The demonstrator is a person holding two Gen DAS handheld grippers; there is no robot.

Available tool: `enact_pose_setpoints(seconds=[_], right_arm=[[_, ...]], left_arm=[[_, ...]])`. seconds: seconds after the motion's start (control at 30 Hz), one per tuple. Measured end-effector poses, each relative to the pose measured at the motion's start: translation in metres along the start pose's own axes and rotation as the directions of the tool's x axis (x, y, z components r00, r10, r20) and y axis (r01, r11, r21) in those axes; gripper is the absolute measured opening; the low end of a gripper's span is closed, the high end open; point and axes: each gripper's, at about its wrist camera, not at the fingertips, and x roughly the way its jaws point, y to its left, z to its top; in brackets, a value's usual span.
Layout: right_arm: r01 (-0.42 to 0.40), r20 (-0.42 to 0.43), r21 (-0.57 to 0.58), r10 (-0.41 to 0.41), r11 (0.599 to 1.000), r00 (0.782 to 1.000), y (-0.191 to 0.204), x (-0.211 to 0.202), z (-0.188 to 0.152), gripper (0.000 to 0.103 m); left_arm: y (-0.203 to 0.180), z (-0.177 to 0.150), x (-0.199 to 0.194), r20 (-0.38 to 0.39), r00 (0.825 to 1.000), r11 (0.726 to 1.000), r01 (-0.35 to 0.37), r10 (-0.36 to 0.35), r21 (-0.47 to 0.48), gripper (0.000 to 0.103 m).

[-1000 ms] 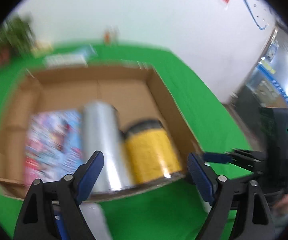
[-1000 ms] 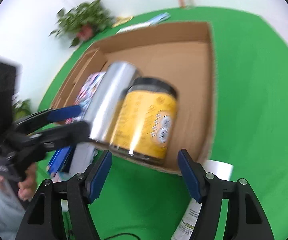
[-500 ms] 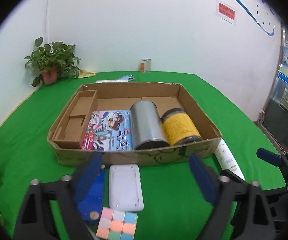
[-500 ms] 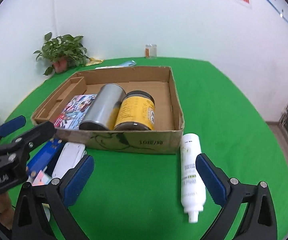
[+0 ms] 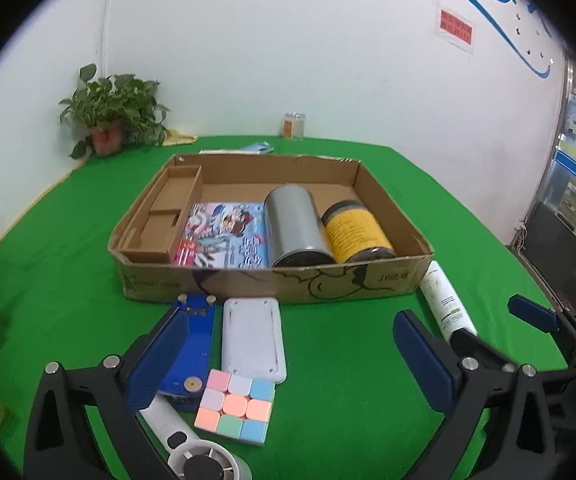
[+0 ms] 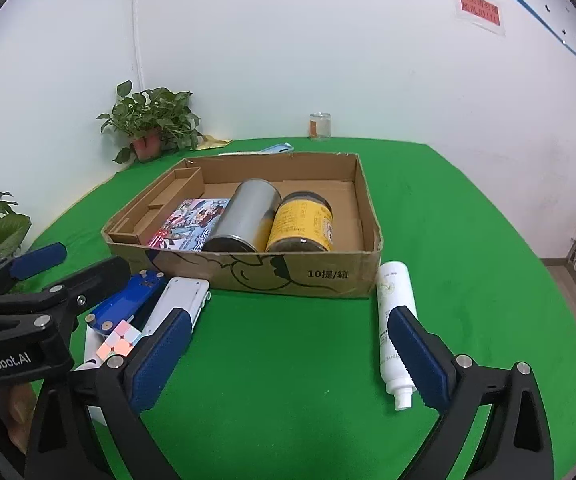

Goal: Organize rigid objects
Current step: 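Move the left tool to the white spray bottle and grasp it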

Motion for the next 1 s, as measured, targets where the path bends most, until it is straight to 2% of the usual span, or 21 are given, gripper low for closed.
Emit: enact_pose_setpoints(seconds=[0.1,0.2,0.3,0.37,0.4,0.53,0.6,0.7,0.8,0.87,0.9,0.93,1.0], right_arm=[[0.045,-0.047,0.067,-0.042,0.997,0.998,-0.041,0.022,-0.006,0.098],[0.076,-0.154,0.169,-0.050,0.983,0.987,-0.087,0.055,-0.013,0.084],[0.107,-0.231,0.173,-0.065,0.979,0.971,-0.110,0.087,-0.019,0.073],[0.084,-0.276,0.197,-0.027,0.977,0.961,-0.117,0.104,-0.024,0.061],[0.084,-0.305,0.207,-0.017,0.975,0.952,-0.119,0.111,-0.027,0.044],[0.089,-0.307,0.171,-0.033,0.981,0.951,-0.112,0.109,-0.039,0.042],[0.095,-0.321,0.153,-0.041,0.984,0.946,-0.106,0.097,-0.052,0.042],[0.091,-0.348,0.069,-0.062,0.993,0.935,-0.082,0.070,-0.072,0.042],[0.071,-0.372,-0.015,-0.072,0.997,0.926,-0.053,0.054,-0.086,0.042],[0.032,-0.371,-0.031,-0.041,0.999,0.928,-0.035,0.046,-0.090,0.044],[0.005,-0.357,-0.027,-0.014,1.000,0.934,-0.028,0.042,-0.091,0.051],[-0.015,-0.343,-0.019,0.007,1.000,0.939,-0.022,0.038,-0.089,0.064],[-0.051,-0.311,0.011,0.052,0.999,0.949,-0.019,0.032,-0.086,0.072]], left_arm=[[0.003,-0.008,0.010,-0.045,0.999,1.000,0.014,-0.015,-0.019,0.102],[0.004,-0.015,0.019,-0.087,0.996,0.999,0.021,-0.024,-0.041,0.102],[0.004,-0.019,0.026,-0.120,0.992,0.998,0.039,-0.045,-0.053,0.102],[0.002,-0.021,0.027,-0.130,0.990,0.997,0.053,-0.059,-0.051,0.102],[0.001,-0.021,0.027,-0.132,0.989,0.997,0.060,-0.066,-0.051,0.102],[0.000,-0.024,0.028,-0.154,0.980,0.992,0.113,-0.122,-0.062,0.102],[-0.001,-0.026,0.031,-0.182,0.970,0.986,0.152,-0.163,-0.072,0.102],[-0.005,-0.034,0.037,-0.233,0.945,0.972,0.215,-0.230,-0.090,0.102],[-0.015,-0.045,0.045,-0.293,0.904,0.950,0.291,-0.312,-0.113,0.102],[-0.021,-0.052,0.050,-0.334,0.872,0.934,0.333,-0.358,-0.132,0.102],[-0.024,-0.056,0.054,-0.359,0.848,0.921,0.359,-0.389,-0.150,0.102],[-0.026,-0.058,0.056,-0.372,0.833,0.913,0.375,-0.409,-0.163,0.102],[-0.027,-0.062,0.061,-0.395,0.806,0.898,0.394,-0.441,-0.196,0.101]])
